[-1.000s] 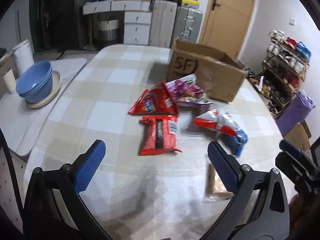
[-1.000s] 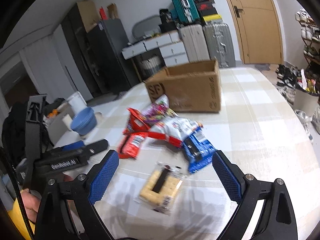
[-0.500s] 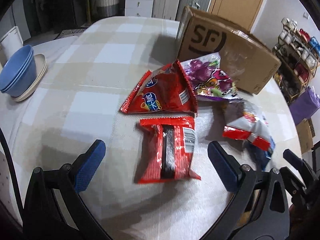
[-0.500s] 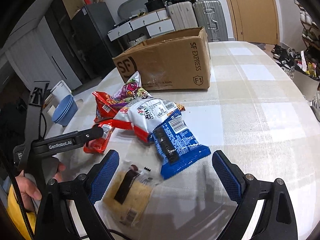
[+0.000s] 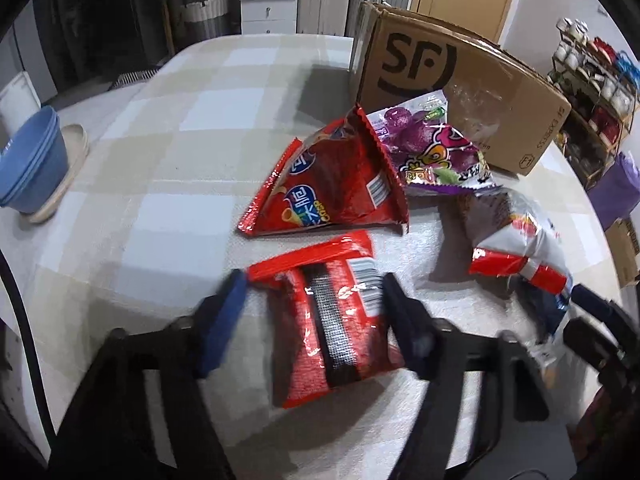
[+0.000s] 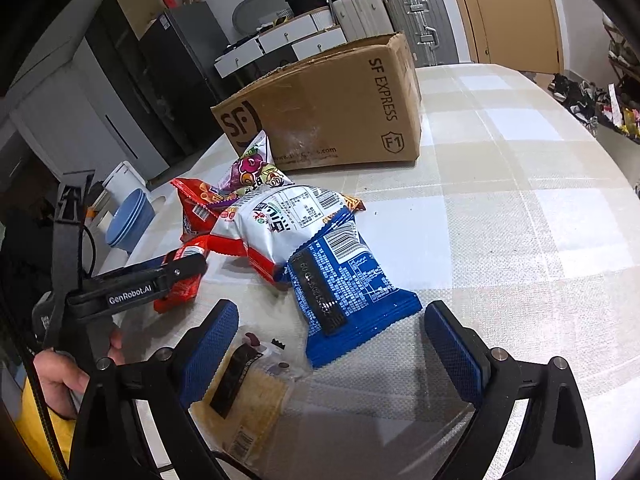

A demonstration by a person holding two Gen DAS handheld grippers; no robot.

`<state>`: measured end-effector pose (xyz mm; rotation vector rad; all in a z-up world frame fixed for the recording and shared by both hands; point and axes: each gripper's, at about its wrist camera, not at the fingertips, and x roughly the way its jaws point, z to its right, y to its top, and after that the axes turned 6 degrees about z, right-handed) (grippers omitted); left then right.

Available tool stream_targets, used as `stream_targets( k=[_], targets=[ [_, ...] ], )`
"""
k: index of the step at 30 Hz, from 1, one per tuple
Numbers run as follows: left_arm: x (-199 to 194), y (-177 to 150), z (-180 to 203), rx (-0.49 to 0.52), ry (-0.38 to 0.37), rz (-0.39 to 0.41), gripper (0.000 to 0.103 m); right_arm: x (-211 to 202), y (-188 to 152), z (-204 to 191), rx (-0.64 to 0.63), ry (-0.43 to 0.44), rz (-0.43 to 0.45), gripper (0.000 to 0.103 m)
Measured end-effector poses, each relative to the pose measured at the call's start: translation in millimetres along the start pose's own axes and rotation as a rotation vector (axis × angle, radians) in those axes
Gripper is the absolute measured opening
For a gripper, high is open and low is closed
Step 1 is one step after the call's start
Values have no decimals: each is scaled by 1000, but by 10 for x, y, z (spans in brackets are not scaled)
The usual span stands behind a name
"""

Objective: Organize snacks
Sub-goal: 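Grasp the blue biscuit pack with the right tool while the left tool grasps a red chocolate bag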

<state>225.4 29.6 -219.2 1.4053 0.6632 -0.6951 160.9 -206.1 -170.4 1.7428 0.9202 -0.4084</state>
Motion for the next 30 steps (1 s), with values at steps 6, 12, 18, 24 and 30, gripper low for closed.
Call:
stream_targets(
  k=[6, 12, 18, 24, 30],
  targets=[
    [-117, -73, -9, 29, -50, -4, 44, 9, 25, -38, -10, -7, -6, 96],
    [-373, -152, -13, 56, -92, 42, 44, -10, -43, -34, 12, -15, -16, 96],
    [-454, -210, -110, 22, -110, 45, 44, -26, 18, -55, -27, -96, -16, 96],
    [-517, -316, -166, 11, -148, 46, 44, 125, 127, -109, -143, -163, -52, 95],
    [-600, -318, -273, 1, -137, 65, 45, 374, 222, -142, -199, -192, -112, 79]
  ],
)
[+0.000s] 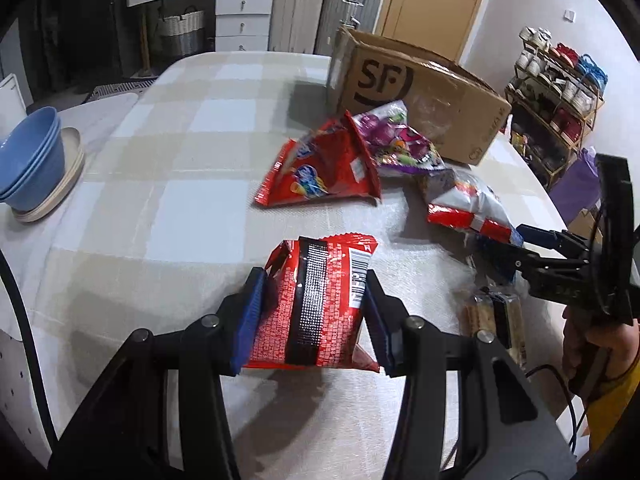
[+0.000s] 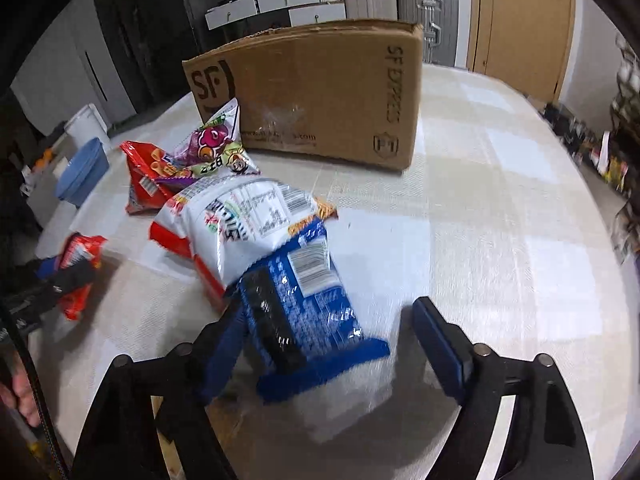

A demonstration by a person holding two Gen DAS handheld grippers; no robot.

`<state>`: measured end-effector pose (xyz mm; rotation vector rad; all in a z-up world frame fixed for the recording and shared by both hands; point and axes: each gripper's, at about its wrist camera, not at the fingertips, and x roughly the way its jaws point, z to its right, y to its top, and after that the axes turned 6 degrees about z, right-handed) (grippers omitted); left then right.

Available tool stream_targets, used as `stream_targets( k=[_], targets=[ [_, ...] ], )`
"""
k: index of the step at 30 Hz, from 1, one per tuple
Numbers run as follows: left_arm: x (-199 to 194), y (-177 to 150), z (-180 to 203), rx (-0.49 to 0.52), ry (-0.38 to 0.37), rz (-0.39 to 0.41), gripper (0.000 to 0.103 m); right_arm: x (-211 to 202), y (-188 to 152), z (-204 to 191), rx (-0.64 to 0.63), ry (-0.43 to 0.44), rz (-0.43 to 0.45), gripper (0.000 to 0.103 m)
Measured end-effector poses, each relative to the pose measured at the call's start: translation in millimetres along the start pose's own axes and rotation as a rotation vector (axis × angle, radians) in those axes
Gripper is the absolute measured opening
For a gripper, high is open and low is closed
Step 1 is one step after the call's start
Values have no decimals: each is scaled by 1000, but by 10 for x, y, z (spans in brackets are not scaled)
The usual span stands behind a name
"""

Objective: Organize snacks
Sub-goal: 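Grasp the blue biscuit pack with the right tool while the left tool grasps a red chocolate bag, then lift both packs and carry them over the cardboard box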

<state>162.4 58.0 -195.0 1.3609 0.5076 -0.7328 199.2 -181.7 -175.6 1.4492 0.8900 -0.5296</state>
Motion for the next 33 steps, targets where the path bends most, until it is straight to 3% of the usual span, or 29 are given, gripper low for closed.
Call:
stream_targets(
  k=[3, 6, 9, 21, 33],
  targets=[
    [-67, 20, -76, -16, 9, 13, 44, 13, 21, -44, -22, -1, -1, 71],
    [-137, 21, -113, -24, 13, 22, 45, -16, -4, -95, -52, -8, 3, 53],
    [-199, 11, -104, -24, 10, 26, 45, -64, -65, -138, -76, -18, 8, 46],
    [-662, -50, 198, 18, -9, 79, 44, -546, -331, 87, 85, 72, 73, 45],
    [-1176, 0, 571, 65, -38, 150, 45, -1245, -259, 19, 118, 165, 191, 45]
  ],
)
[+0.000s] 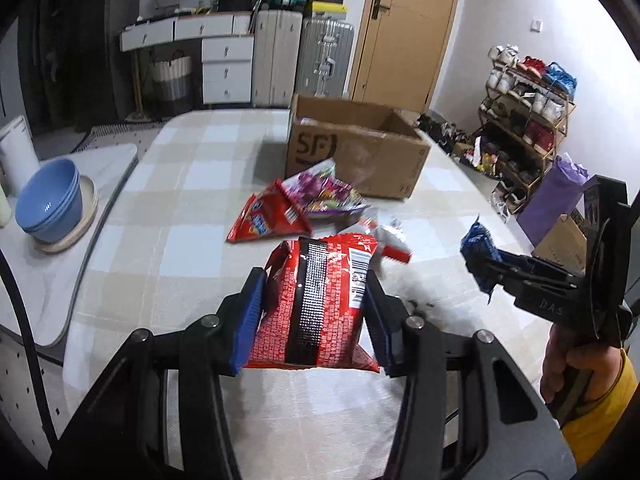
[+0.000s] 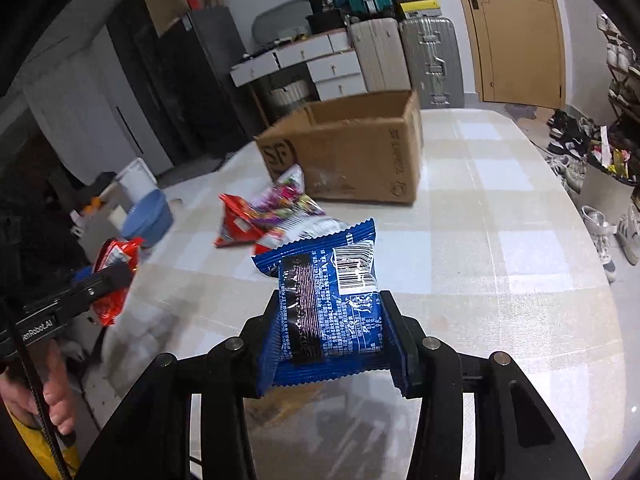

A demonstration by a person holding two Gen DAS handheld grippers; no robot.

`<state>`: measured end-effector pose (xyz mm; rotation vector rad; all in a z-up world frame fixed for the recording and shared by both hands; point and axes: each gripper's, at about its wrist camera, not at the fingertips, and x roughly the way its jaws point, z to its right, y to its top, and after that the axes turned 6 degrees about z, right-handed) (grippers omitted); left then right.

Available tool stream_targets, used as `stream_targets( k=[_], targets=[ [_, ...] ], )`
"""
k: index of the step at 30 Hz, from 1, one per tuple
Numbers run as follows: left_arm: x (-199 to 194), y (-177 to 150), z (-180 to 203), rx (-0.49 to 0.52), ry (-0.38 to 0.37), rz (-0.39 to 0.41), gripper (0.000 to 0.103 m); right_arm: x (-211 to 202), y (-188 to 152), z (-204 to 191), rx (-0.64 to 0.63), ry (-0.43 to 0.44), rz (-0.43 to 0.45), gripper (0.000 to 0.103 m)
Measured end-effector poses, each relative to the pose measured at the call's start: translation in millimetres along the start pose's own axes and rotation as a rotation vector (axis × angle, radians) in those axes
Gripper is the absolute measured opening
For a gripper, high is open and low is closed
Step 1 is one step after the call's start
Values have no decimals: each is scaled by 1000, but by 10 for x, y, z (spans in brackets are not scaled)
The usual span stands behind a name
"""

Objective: Organize snacks
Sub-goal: 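Lift both packs and carry them over the cardboard box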

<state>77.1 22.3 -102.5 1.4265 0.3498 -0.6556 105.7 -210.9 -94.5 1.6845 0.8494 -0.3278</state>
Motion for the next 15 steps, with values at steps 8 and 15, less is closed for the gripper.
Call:
stream_targets(
  k=[8, 15],
  targets=[
    [-178, 112, 177, 5, -41, 27, 45, -220, 91, -108, -6, 20, 47, 45],
    [-72, 359, 249, 13, -66, 43, 45, -276, 275, -183, -41, 32, 77, 45]
  ],
)
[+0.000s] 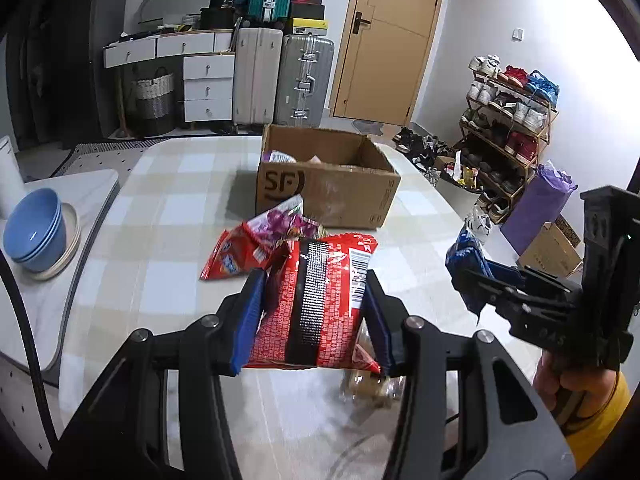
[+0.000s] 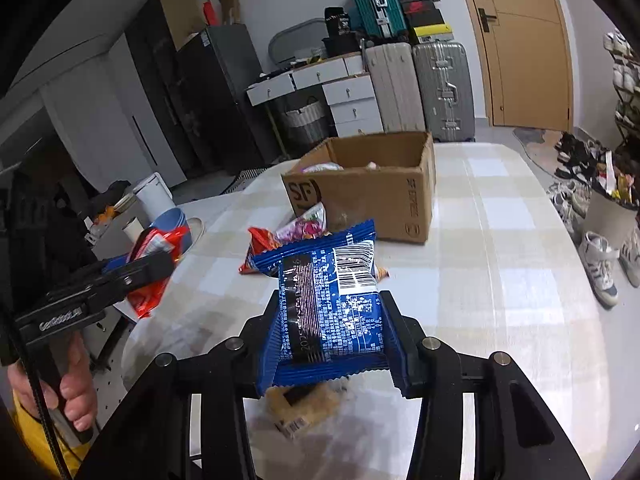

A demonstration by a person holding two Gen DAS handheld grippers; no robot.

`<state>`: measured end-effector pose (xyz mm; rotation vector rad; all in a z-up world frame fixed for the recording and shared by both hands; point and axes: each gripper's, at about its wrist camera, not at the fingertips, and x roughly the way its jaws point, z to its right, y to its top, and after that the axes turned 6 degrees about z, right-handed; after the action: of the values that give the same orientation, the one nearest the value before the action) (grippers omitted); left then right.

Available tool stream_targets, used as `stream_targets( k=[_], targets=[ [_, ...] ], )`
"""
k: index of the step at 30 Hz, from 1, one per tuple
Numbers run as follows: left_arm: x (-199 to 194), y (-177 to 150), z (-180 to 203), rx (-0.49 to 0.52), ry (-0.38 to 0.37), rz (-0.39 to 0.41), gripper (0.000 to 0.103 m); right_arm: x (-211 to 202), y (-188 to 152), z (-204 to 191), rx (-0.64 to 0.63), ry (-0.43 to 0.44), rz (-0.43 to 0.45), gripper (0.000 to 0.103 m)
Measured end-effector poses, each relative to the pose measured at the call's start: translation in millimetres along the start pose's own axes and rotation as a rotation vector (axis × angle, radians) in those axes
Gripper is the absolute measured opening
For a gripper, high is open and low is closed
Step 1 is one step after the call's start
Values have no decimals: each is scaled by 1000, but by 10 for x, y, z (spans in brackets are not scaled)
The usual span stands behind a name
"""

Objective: Organize snacks
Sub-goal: 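Lift both packs and carry them over the cardboard box, then lower both packs into the box and open both tools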

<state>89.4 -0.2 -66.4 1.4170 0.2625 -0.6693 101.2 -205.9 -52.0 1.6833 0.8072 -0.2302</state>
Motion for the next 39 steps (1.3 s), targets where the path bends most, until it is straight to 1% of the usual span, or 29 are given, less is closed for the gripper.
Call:
stream_targets(
  k=[6, 11, 15, 21, 25, 27, 28, 33, 37, 39],
  targets=[
    [251, 387, -23, 10, -22, 8, 45, 83, 302, -22, -27, 19, 33, 45],
    [531, 797, -72, 32, -13, 17, 45, 242, 684, -44, -72, 24, 54, 45],
    [849, 1162, -125, 45, -4, 8, 45, 384, 1012, -5, -75, 37, 72, 45],
    [1497, 1592, -186, 46, 13, -22, 45, 699, 1508, 116, -66, 31, 82, 45],
    [2006, 1824, -137, 52, 5, -70, 45, 952, 1746, 214, -51, 33, 67, 45],
    [2259, 1916, -112, 70, 20, -86, 45, 1102, 1854, 268, -55, 13, 61, 45],
    [2391, 1960, -108, 77, 29, -96, 45, 1191, 1889, 306, -58, 4, 58, 45],
    [3025, 2108, -166, 46, -9, -160, 45, 1638, 2019, 485, -53, -29, 23, 45],
    [3444, 2156, -264, 0, -30, -211, 45, 1938, 2013, 573, -74, -62, -10, 45],
    [3600, 2163, -292, -3, -17, -221, 45, 2040, 1982, 615, -79, -70, -22, 45]
  ],
)
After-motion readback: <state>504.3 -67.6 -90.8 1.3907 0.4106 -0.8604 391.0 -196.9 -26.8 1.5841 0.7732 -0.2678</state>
